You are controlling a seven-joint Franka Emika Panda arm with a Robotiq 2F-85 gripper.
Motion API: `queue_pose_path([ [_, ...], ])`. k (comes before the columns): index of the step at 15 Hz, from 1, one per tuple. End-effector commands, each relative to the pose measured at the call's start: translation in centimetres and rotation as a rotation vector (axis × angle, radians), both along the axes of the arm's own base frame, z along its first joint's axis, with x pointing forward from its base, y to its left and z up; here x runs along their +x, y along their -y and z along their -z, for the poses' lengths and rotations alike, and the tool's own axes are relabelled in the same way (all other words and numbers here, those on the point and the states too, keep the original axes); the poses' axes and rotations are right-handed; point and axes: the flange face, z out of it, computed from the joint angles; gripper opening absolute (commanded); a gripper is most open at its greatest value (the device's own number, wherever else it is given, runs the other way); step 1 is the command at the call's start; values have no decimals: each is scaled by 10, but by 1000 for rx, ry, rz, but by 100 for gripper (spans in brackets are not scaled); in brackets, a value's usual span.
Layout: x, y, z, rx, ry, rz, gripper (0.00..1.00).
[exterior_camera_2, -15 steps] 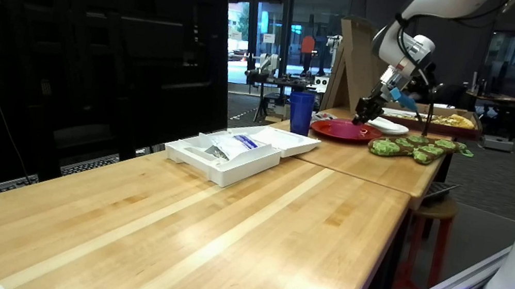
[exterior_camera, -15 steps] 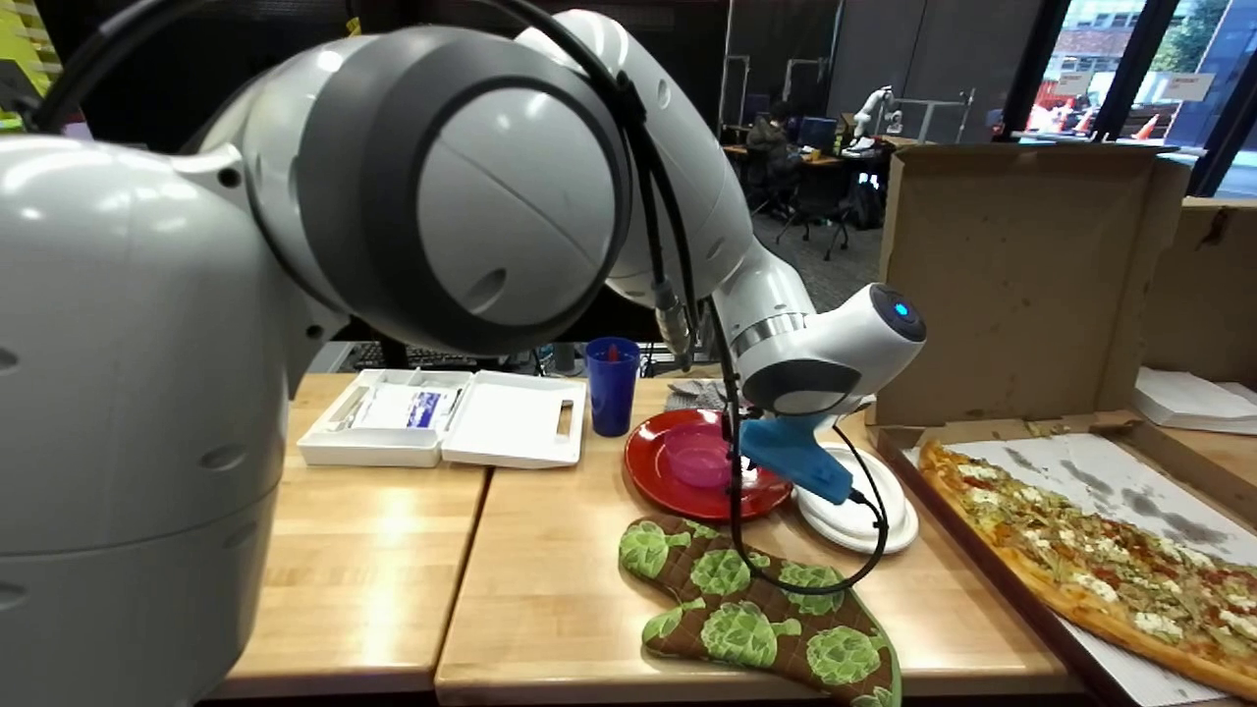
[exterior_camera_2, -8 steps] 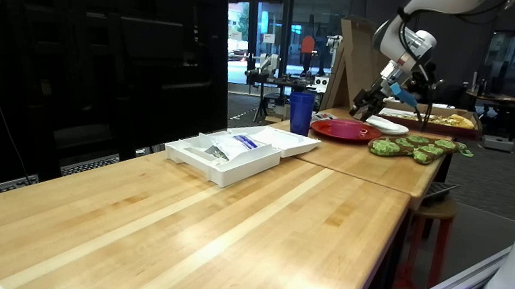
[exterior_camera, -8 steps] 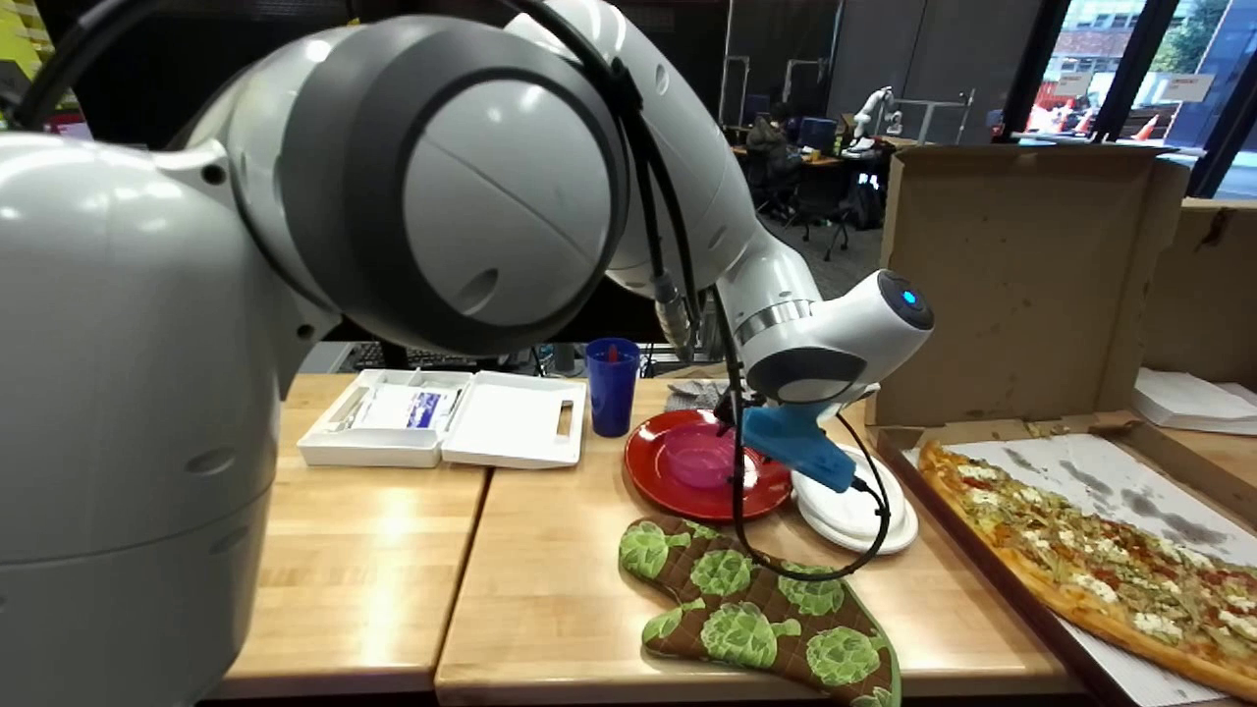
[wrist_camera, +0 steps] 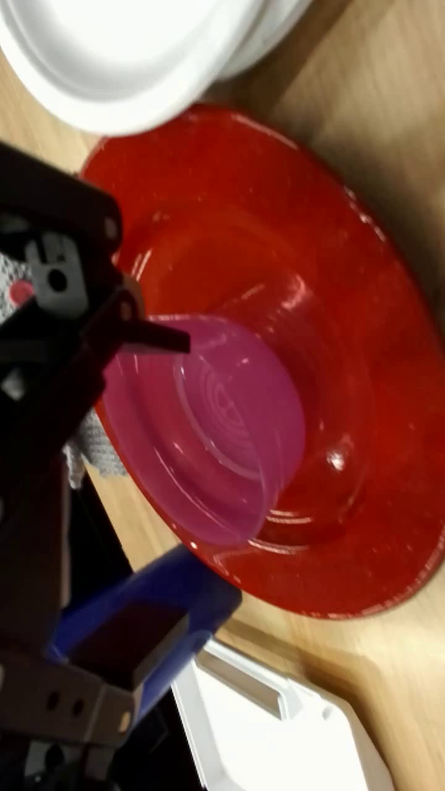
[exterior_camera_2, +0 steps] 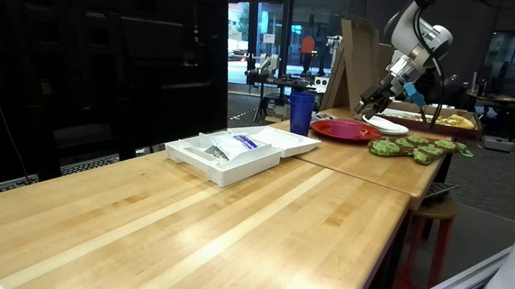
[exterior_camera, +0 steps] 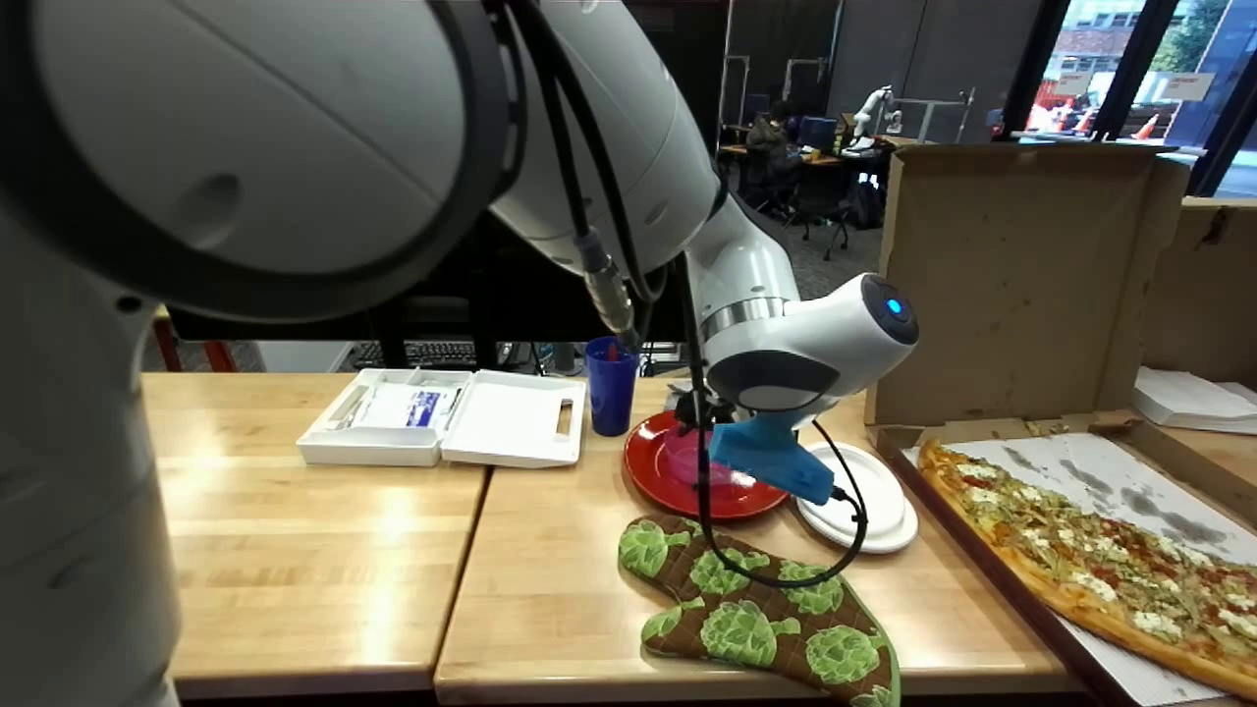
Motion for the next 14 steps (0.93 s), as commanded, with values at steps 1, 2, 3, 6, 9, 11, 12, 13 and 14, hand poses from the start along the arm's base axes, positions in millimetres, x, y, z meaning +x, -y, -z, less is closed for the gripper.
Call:
queue_pose_path([
  [1,-45,-41,-8,15,61,-97,100],
  [2,-54,-51,-7,11,74,-121,100],
  [3,-64,-60,-6,7,85,-147,100],
  [6,-92,-84,-2,-7,110,-218,100],
  [9,-113,-103,6,-64,134,-264,100],
  [11,-125,-116,12,-100,148,-297,100],
  [12,-130,-121,14,-115,156,-311,100],
  [13,-135,-127,16,-126,166,-330,100],
  [14,-140,-132,16,-133,178,-347,100],
])
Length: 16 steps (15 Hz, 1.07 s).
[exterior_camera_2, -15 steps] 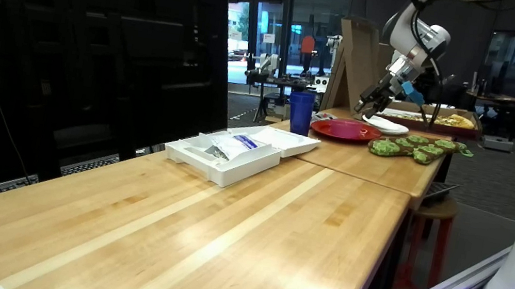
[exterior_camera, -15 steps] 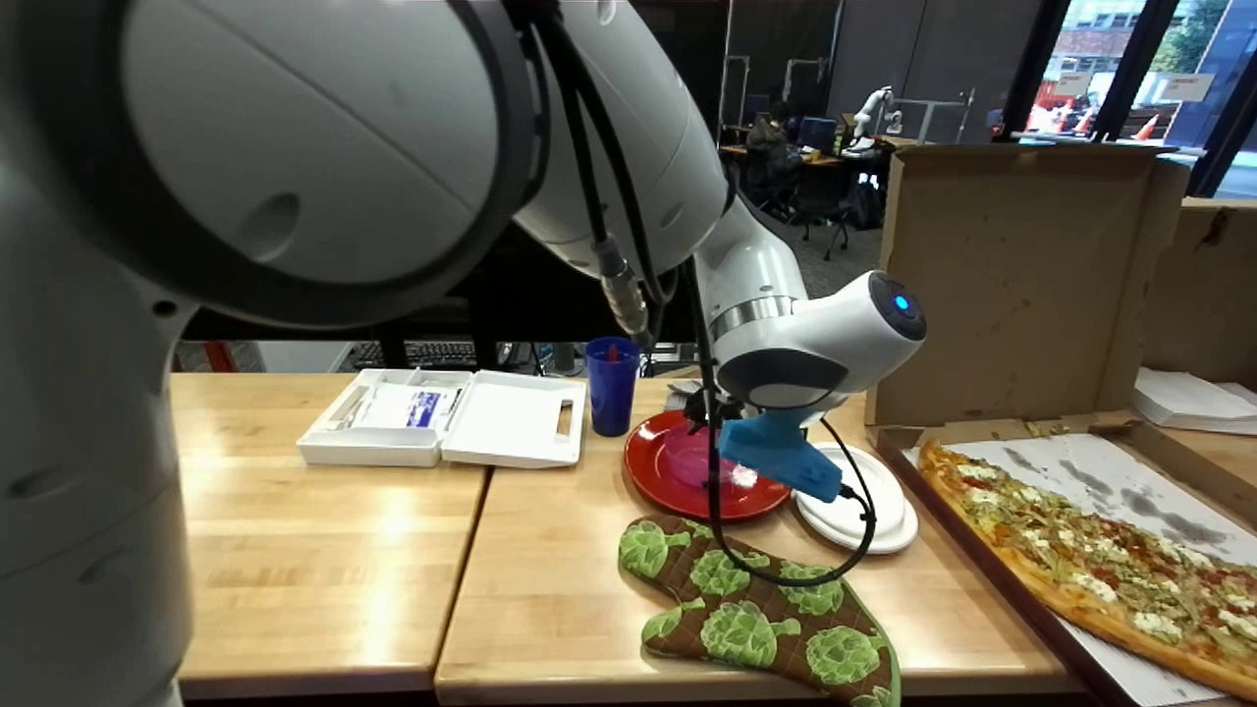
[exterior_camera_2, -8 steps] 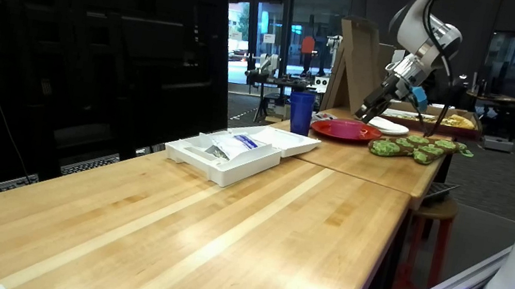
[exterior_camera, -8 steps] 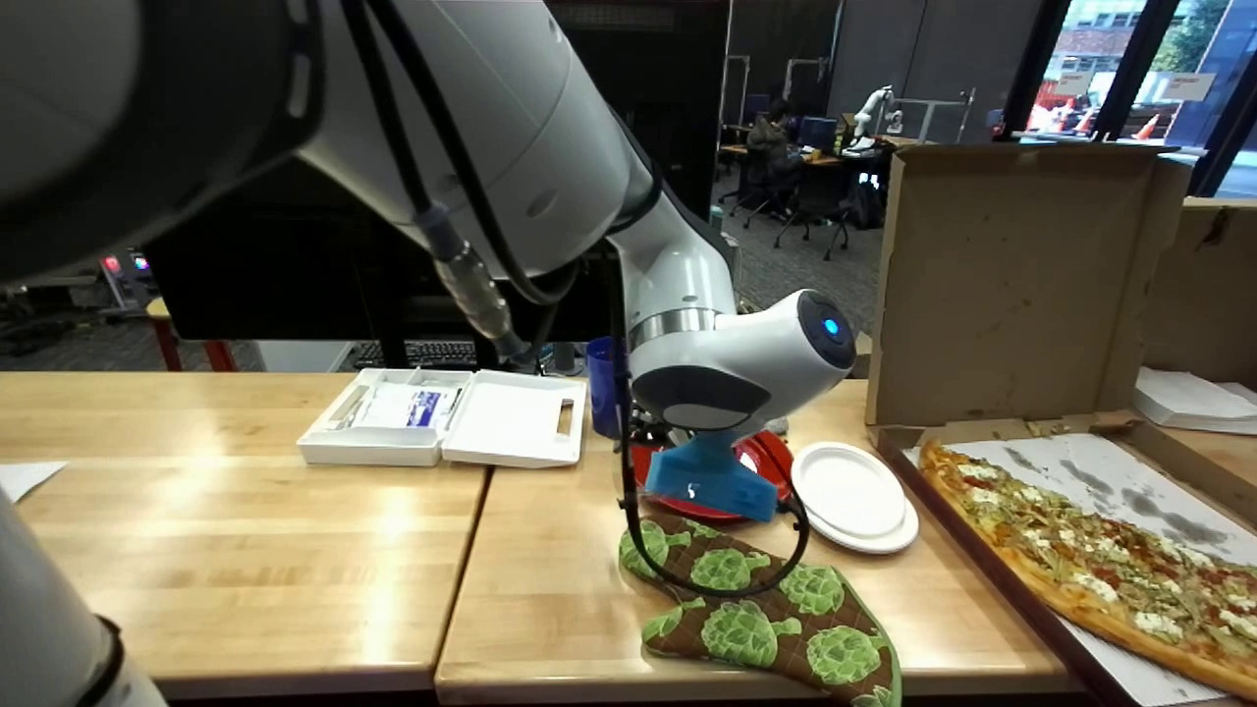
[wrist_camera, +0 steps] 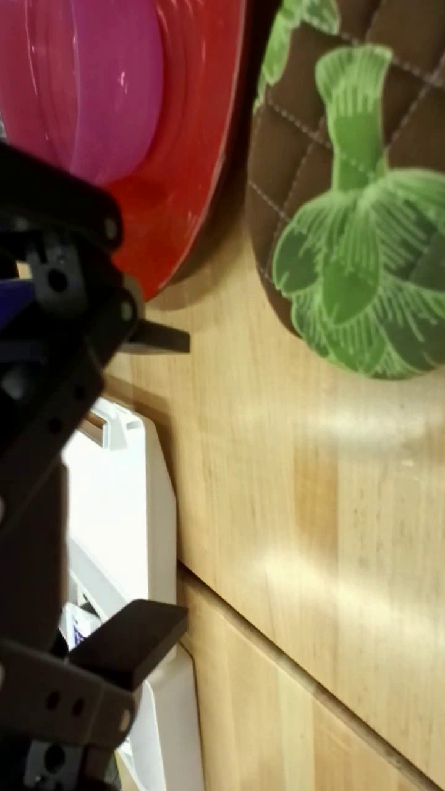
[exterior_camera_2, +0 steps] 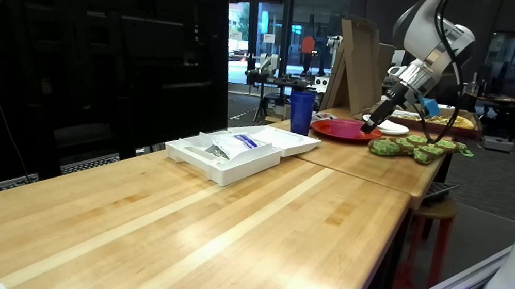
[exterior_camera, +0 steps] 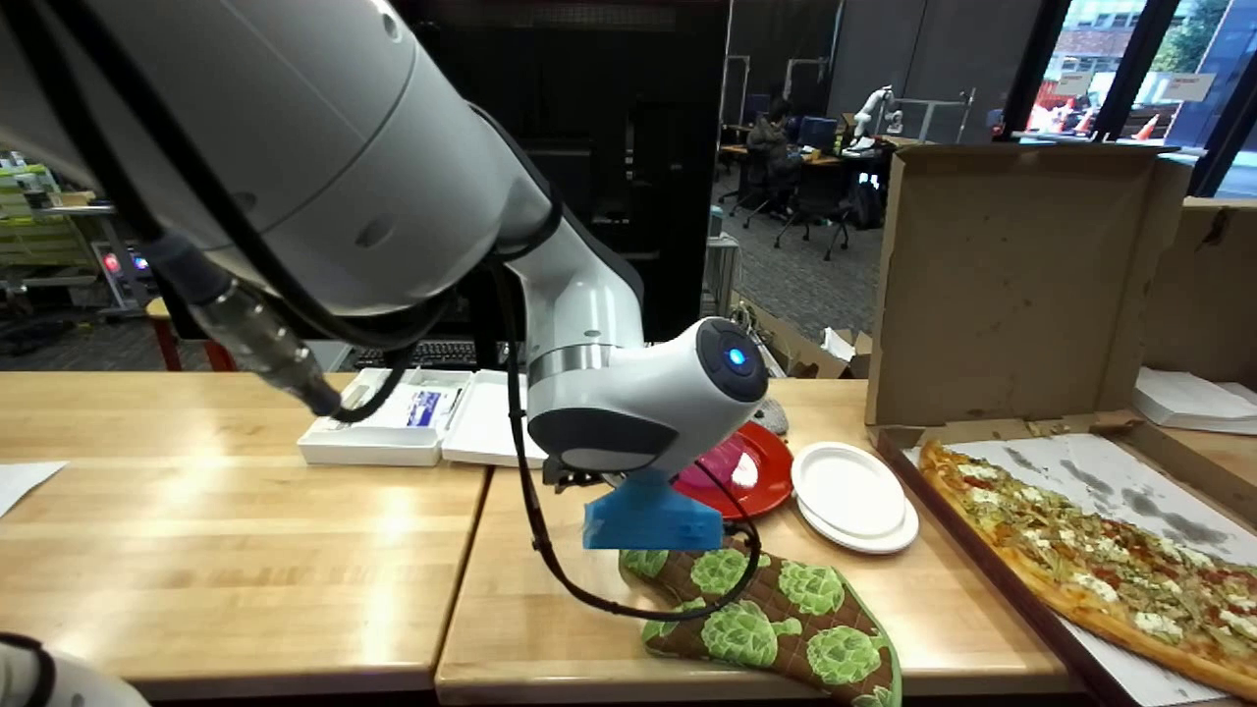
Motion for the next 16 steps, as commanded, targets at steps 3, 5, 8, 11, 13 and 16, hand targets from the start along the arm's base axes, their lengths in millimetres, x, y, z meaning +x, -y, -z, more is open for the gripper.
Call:
queue_pose_path([
  [3,-32,-28,-2,-48,103,-76,100],
  [5,-38,-34,-2,-56,127,-92,100],
  [8,-29,-31,3,-45,85,-94,100],
  [11,-29,-30,5,-44,81,-93,100],
  [13,-29,-30,5,-44,80,-91,100],
  [16,-29,-30,5,-43,80,-91,100],
])
